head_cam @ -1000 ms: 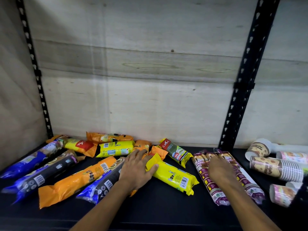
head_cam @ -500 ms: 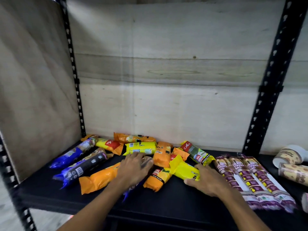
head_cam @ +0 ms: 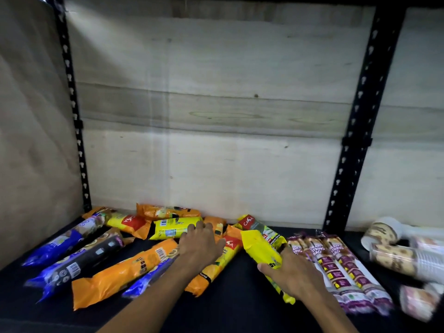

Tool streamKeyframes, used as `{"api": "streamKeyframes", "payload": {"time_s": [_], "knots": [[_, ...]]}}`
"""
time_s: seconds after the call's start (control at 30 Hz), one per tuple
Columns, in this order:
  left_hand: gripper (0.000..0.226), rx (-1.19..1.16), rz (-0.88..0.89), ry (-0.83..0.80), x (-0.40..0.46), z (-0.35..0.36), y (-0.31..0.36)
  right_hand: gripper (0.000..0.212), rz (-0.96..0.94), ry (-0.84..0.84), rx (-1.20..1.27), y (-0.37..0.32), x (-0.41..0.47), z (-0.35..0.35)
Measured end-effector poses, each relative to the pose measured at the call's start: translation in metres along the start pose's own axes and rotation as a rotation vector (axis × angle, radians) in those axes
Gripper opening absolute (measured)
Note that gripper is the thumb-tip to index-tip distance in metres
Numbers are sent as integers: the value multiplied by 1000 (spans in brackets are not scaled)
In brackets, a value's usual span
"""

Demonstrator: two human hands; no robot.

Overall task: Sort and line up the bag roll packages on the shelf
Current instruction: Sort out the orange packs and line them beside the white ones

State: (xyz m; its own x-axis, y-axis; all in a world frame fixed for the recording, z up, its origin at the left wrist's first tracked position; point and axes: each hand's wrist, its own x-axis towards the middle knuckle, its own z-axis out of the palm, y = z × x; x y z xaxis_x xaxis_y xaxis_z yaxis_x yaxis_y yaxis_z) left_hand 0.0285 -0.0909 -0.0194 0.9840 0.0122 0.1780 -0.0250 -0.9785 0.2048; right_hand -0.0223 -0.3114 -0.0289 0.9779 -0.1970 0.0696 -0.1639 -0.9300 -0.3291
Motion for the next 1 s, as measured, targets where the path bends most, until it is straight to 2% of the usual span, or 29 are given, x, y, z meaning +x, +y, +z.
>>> {"api": "streamKeyframes", "payload": {"time_s": [0.17, 0.23, 0.33, 0.4, 0.47, 0.77, 1.0], "knots": [[59, 18, 74, 51, 18, 10, 25, 73, 63, 24, 100, 13, 9, -15], [58, -48, 96, 13, 27, 14, 49, 72, 110, 54, 135, 22, 13, -24], [61, -194, 56, -86, 43, 18, 84, 73, 161, 95, 144, 40, 22, -36], [61, -249, 24, -108, 52, 23, 101, 65, 191, 105, 121, 48, 27, -44], [62, -282, -13, -106, 61, 32, 116, 67, 227, 124, 122, 56, 34, -51], [92, -214, -86, -141, 91, 63, 156, 62, 262, 135, 132, 78, 65, -53], [78, -375, -102, -125, 91, 64, 154, 66, 257, 171, 118, 75, 69, -46]]}}
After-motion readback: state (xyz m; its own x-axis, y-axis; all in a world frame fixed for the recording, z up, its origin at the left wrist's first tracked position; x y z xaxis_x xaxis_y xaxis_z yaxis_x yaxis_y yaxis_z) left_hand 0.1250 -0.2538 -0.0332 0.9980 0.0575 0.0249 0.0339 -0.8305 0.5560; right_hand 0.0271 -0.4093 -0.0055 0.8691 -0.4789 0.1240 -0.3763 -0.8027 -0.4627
